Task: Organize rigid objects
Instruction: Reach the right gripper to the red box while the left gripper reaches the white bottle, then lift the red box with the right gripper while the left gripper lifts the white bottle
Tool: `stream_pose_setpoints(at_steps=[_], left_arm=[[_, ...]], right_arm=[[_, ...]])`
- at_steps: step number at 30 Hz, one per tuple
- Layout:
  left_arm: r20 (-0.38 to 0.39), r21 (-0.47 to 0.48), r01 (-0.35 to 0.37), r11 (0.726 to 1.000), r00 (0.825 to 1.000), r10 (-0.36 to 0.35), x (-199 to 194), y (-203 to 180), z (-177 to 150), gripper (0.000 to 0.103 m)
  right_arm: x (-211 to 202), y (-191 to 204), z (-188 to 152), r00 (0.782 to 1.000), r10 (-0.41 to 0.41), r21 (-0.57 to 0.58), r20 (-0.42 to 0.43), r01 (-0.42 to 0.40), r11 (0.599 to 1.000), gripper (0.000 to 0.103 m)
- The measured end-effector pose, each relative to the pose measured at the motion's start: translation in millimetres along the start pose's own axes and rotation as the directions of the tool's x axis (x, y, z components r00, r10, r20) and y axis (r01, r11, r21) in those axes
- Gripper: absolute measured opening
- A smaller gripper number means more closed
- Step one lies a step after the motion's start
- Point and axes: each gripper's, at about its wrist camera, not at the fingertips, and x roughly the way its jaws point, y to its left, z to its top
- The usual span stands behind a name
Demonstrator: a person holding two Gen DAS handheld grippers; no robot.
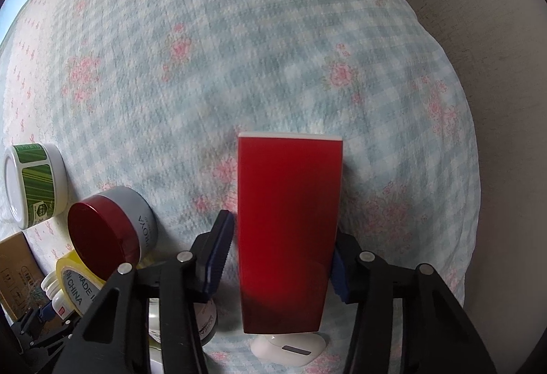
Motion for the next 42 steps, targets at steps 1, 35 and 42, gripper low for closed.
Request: stream_pose_setpoints(at_steps=[1, 35, 42], left_arm=[[0.005, -0.004, 0.003, 1.0, 1.0, -0.003, 0.7, 0.0, -1.5, 0.057], [0.384, 0.025, 0.198, 0.98, 0.903, -0.192, -204.1, 56.4, -76.5, 0.05], [0.516, 0.032, 0.223, 0.974, 0.831, -0.207, -285.6, 99.4, -116.4, 0.05]], right_arm=[[1.9, -0.9, -1.3, 1.0, -0.006, 0.003, 0.004, 0.006, 1.0, 0.039], [-179.0, -36.8, -105.9, 0.967, 0.095, -0.048, 0.238, -0.086, 0.995, 0.038], [-273.1, 6.6, -132.7, 0.936, 0.14, -0.164, 0.324, -0.09, 0.982, 0.038]])
